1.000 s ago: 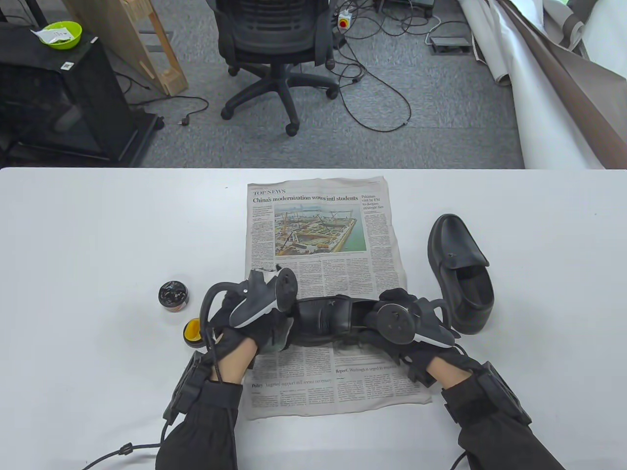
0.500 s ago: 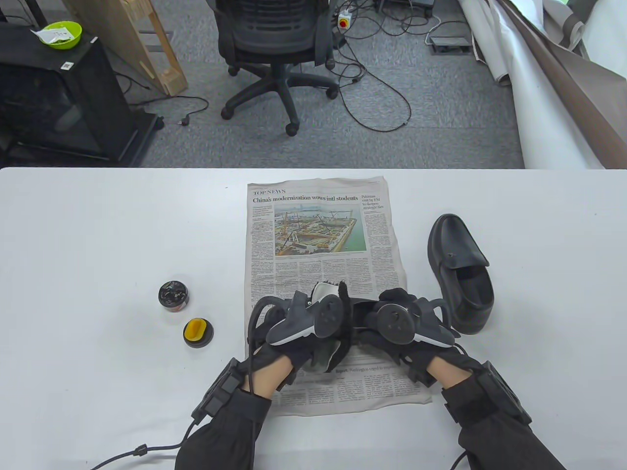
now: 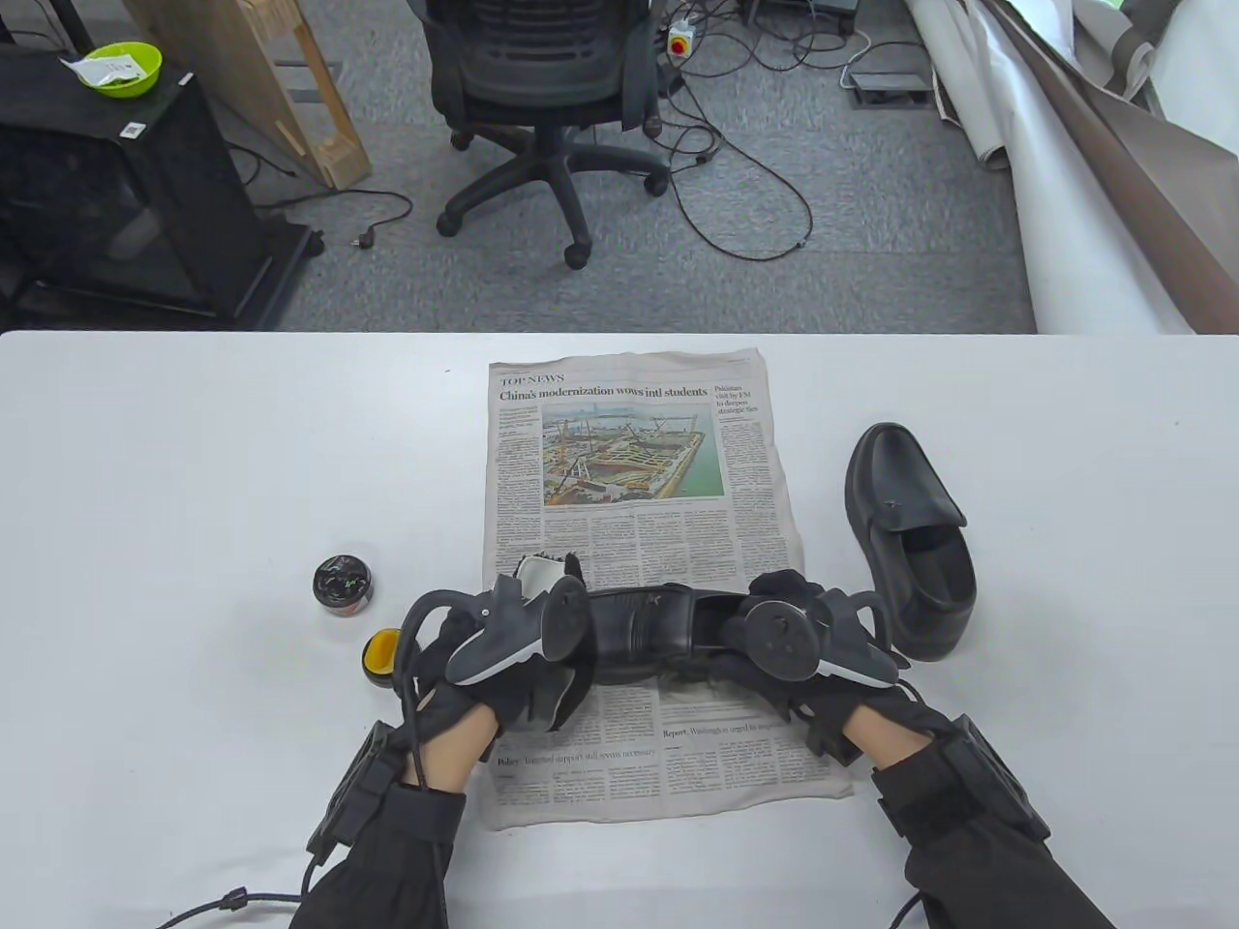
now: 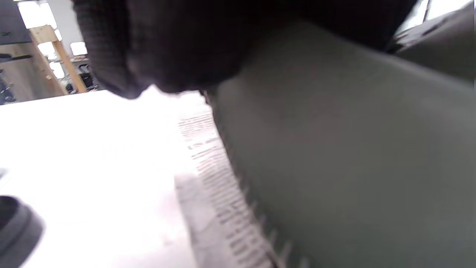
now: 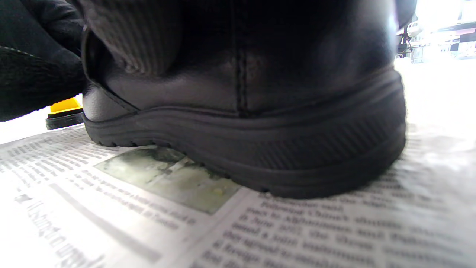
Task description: Dip and apply built-in sponge shoe polish on shoes
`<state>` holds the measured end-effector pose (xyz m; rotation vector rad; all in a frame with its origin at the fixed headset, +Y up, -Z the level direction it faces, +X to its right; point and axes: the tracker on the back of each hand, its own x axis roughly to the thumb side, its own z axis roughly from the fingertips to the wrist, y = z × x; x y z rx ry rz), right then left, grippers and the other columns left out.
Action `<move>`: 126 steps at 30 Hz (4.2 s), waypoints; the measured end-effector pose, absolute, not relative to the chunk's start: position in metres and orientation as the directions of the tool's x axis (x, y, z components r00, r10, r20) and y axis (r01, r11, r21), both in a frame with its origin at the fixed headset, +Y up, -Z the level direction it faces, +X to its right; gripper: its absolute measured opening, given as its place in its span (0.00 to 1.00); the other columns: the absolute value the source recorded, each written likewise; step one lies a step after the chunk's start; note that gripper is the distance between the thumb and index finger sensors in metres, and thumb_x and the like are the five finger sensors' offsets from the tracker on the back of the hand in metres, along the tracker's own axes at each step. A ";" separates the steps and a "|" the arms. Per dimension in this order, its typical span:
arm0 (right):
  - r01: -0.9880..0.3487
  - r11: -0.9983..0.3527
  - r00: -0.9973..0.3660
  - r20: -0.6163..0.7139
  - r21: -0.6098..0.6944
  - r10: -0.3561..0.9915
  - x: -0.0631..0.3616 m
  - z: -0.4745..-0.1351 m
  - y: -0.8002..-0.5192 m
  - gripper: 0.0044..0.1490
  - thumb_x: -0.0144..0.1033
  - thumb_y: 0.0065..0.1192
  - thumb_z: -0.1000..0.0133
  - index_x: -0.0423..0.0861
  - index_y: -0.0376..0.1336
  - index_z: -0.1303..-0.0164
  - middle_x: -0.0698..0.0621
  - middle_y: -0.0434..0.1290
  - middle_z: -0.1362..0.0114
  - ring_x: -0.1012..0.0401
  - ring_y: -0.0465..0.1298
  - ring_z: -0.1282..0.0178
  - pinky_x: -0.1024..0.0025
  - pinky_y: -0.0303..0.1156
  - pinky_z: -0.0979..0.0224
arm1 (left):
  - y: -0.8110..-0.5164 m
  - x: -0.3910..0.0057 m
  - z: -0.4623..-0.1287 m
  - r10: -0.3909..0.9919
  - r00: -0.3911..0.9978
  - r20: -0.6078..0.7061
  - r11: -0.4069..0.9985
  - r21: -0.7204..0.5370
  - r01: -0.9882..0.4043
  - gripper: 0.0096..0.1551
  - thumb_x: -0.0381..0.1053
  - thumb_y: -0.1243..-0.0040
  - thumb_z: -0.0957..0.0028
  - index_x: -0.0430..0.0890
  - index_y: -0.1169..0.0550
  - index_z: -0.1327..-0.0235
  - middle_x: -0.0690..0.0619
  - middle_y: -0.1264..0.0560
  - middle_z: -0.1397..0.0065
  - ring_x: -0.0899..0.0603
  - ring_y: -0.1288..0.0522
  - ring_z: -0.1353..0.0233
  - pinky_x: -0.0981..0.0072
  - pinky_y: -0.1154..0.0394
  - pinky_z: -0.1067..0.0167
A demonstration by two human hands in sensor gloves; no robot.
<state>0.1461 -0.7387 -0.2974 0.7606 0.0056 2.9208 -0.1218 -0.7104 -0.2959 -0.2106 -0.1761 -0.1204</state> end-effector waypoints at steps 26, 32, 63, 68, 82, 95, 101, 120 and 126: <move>-0.122 -0.992 -0.862 0.492 0.036 0.124 0.146 -0.298 -0.739 0.25 0.62 0.62 0.56 0.58 0.74 0.57 0.57 0.78 0.42 0.47 0.64 0.27 0.45 0.63 0.23 | -0.710 -0.085 -0.344 -0.085 0.984 0.158 0.916 -0.376 0.139 0.30 0.63 0.35 0.55 0.59 0.23 0.37 0.58 0.14 0.59 0.54 0.17 0.71 0.51 0.20 0.41; -0.122 -0.992 -0.863 0.490 0.037 0.125 0.146 -0.298 -0.739 0.25 0.62 0.62 0.56 0.59 0.74 0.57 0.58 0.78 0.42 0.47 0.64 0.27 0.45 0.63 0.23 | -0.695 -0.125 -0.329 -0.236 0.965 0.113 0.929 -0.265 0.258 0.29 0.62 0.31 0.56 0.59 0.21 0.40 0.59 0.14 0.60 0.55 0.16 0.72 0.52 0.19 0.42; -0.127 -0.991 -0.862 0.490 0.034 0.127 0.147 -0.298 -0.739 0.25 0.61 0.62 0.56 0.58 0.74 0.57 0.58 0.78 0.42 0.47 0.64 0.27 0.45 0.63 0.23 | -0.748 -0.371 -0.270 -0.113 0.804 -0.584 0.976 -0.217 -0.020 0.30 0.64 0.32 0.55 0.57 0.22 0.39 0.54 0.22 0.34 0.56 0.17 0.60 0.52 0.22 0.36; -0.126 -0.991 -0.862 0.491 0.035 0.127 0.147 -0.298 -0.739 0.25 0.61 0.62 0.56 0.58 0.74 0.57 0.57 0.78 0.42 0.47 0.64 0.27 0.45 0.63 0.23 | -0.732 -0.365 -0.266 -0.112 0.797 -0.593 0.990 -0.133 0.040 0.32 0.65 0.34 0.54 0.57 0.24 0.36 0.47 0.28 0.25 0.57 0.17 0.62 0.53 0.21 0.39; -0.121 -0.992 -0.865 0.488 0.032 0.122 0.147 -0.298 -0.739 0.25 0.62 0.62 0.56 0.58 0.74 0.57 0.58 0.78 0.42 0.47 0.64 0.27 0.45 0.63 0.23 | -0.725 -0.293 -0.273 0.124 0.976 -0.177 0.975 -0.159 -0.153 0.45 0.75 0.31 0.69 0.52 0.24 0.41 0.54 0.15 0.49 0.57 0.13 0.61 0.53 0.18 0.42; -0.122 -0.992 -0.863 0.490 0.036 0.124 0.147 -0.298 -0.739 0.25 0.61 0.62 0.56 0.58 0.74 0.57 0.58 0.78 0.42 0.47 0.64 0.27 0.45 0.63 0.23 | -0.734 -0.269 -0.280 -0.075 0.986 -0.146 0.975 -0.218 0.042 0.29 0.67 0.28 0.60 0.52 0.18 0.50 0.54 0.13 0.59 0.57 0.15 0.71 0.55 0.16 0.47; -0.122 -0.992 -0.862 0.491 0.037 0.124 0.147 -0.298 -0.739 0.25 0.61 0.62 0.56 0.58 0.74 0.57 0.57 0.78 0.42 0.47 0.64 0.27 0.45 0.63 0.23 | -0.711 -0.276 -0.275 -0.028 0.982 -0.187 0.990 -0.140 0.002 0.26 0.66 0.28 0.57 0.53 0.16 0.52 0.54 0.12 0.61 0.57 0.16 0.72 0.55 0.16 0.48; -0.129 -0.991 -0.858 0.496 0.042 0.133 0.147 -0.299 -0.739 0.25 0.61 0.62 0.56 0.58 0.74 0.57 0.57 0.78 0.43 0.47 0.64 0.27 0.45 0.63 0.23 | -0.704 -0.312 -0.330 -0.060 0.894 -0.445 0.996 -0.080 0.027 0.25 0.66 0.29 0.56 0.54 0.16 0.52 0.54 0.13 0.61 0.57 0.16 0.71 0.56 0.16 0.46; -0.129 -0.991 -0.858 0.497 0.042 0.133 0.147 -0.299 -0.739 0.25 0.61 0.62 0.56 0.58 0.74 0.57 0.57 0.78 0.42 0.47 0.64 0.27 0.45 0.63 0.23 | -0.719 -0.305 -0.337 -0.114 0.888 -0.446 0.989 -0.132 0.061 0.24 0.66 0.29 0.56 0.53 0.16 0.53 0.53 0.13 0.61 0.57 0.16 0.71 0.56 0.16 0.46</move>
